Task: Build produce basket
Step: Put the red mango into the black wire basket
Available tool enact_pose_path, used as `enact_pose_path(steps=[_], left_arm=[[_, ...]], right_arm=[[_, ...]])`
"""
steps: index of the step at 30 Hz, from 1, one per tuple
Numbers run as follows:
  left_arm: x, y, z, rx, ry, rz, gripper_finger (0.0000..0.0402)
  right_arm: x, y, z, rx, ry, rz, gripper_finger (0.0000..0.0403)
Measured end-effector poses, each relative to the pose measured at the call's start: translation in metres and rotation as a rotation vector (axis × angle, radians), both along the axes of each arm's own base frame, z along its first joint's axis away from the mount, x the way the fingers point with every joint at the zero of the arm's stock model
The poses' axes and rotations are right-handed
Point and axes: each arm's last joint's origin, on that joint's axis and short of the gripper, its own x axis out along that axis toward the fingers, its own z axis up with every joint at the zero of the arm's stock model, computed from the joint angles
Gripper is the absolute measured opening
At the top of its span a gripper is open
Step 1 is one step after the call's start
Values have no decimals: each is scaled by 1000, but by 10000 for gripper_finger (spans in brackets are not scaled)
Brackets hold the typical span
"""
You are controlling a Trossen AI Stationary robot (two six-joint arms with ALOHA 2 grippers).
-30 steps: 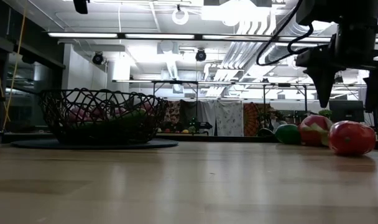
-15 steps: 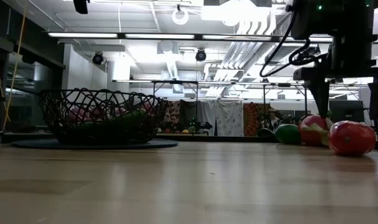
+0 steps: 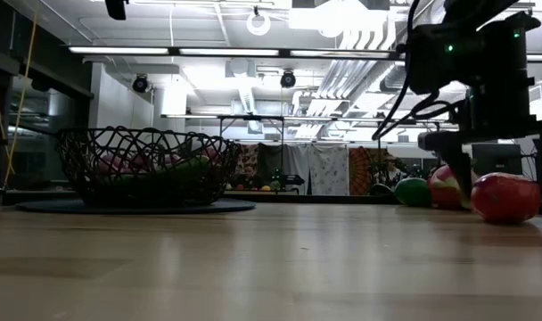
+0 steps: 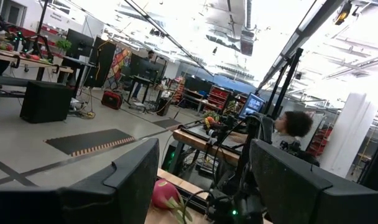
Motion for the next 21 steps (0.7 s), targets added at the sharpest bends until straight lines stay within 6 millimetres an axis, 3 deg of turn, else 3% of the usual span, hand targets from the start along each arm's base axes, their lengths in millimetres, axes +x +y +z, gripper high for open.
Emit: enact_pose_path(steps=[9,17,21], left_arm=[[0,0,0,0,0,0,241],[0,0,0,0,0,0,241],[0,0,0,0,0,0,241]], right_arm=[[14,2,-21,-2,-4,-9,387],[17,1,-23,-15,-12,17,385],[17,1,-23,-14,-8,30,358]])
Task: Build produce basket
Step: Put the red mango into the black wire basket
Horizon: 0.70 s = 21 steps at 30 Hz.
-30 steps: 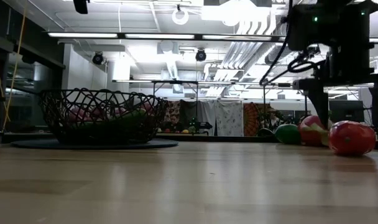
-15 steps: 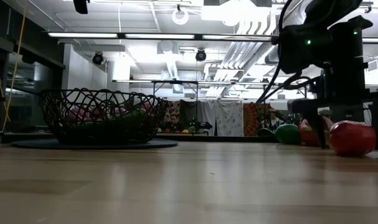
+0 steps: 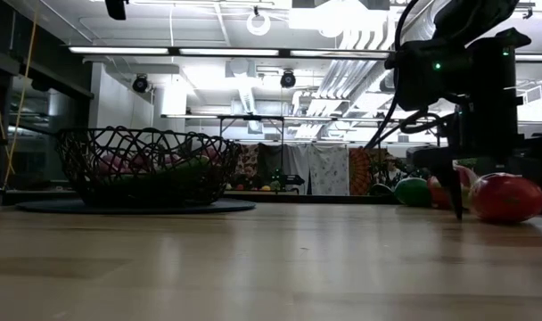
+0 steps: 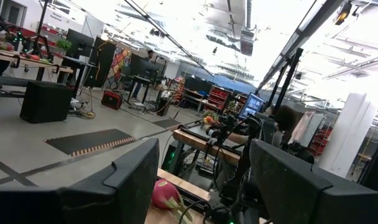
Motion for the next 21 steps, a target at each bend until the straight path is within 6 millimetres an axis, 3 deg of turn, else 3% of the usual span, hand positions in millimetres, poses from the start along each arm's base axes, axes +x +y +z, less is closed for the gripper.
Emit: enact_pose_path(steps=[9,15,21], left_arm=[[0,0,0,0,0,0,241],[0,0,0,0,0,0,241],[0,0,0,0,-1,0,241]], right_arm=[[-9,-4,18,-27,-19,119,263],[-28,-10,65,-134,-184,386,262],[-47,-15,123,-334,-558,628,262]])
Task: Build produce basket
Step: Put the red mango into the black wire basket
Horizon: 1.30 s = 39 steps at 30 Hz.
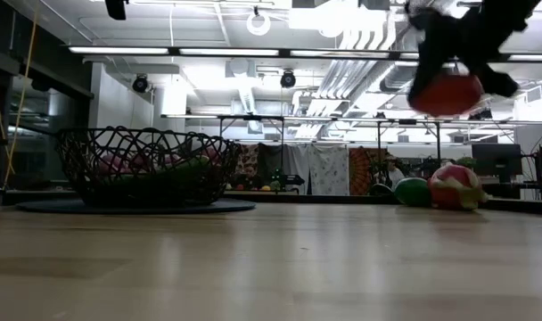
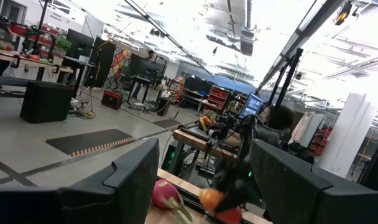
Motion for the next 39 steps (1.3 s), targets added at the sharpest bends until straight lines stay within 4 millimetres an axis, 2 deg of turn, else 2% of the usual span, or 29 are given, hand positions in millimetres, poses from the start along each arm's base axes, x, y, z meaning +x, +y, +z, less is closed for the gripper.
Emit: enact_pose_path(steps=[4,9,17,22,26,30,34,39], left_arm=[[-1,0,2,-1,-8,-1,241],[-4,-2,13,12,-39,-19,241],[-2,-1,18,-18,-55,-28,241],[7,1,14,-64,-41,-43,241],[27,2,5,-79,35,-93,241],[57,1,-11,-105,133,-146,241],[85,-1,-21,-114,138,-191,246],[115,-1,-37,-184,133,-298,273]], right_arm=[[-6,-5,30,-96,-243,96,262],[2,-13,52,-223,-422,199,262],[29,-23,66,-351,-586,326,262],[38,-26,66,-345,-623,355,262],[47,-29,68,-357,-687,354,262],[59,-32,72,-376,-786,364,262],[72,-32,70,-382,-837,379,262],[86,-28,66,-382,-893,401,262]])
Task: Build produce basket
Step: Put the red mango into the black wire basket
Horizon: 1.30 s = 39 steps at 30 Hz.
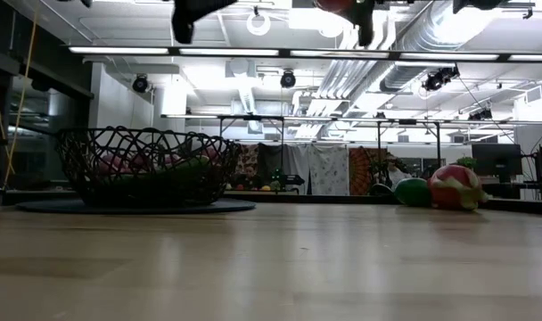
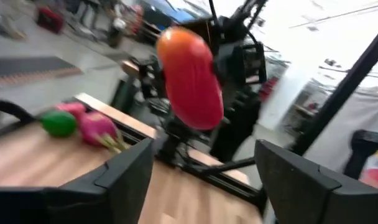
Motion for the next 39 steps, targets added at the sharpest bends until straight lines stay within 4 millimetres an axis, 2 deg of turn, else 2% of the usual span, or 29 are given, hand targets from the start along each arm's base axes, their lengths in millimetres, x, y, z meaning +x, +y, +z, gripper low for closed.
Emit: enact_pose_path(steps=[4,10,14,19,23,31,34,39], left_arm=[[21,2,-9,-55,28,-76,304],[59,5,-1,-32,46,-131,345],[80,8,3,11,57,-131,354],[97,12,5,21,57,-112,355],[104,14,8,24,32,-59,356],[104,15,11,46,4,-43,352],[103,16,11,45,5,-41,331],[103,17,11,55,7,-40,266]], right_arm=[[12,2,7,-12,-11,15,262],[37,3,24,-90,-9,67,262],[52,2,32,-128,18,73,262],[65,2,36,-144,70,83,262],[71,3,39,-153,59,126,262],[72,3,38,-152,67,130,262],[72,2,37,-152,74,129,262],[72,2,36,-206,85,120,262]])
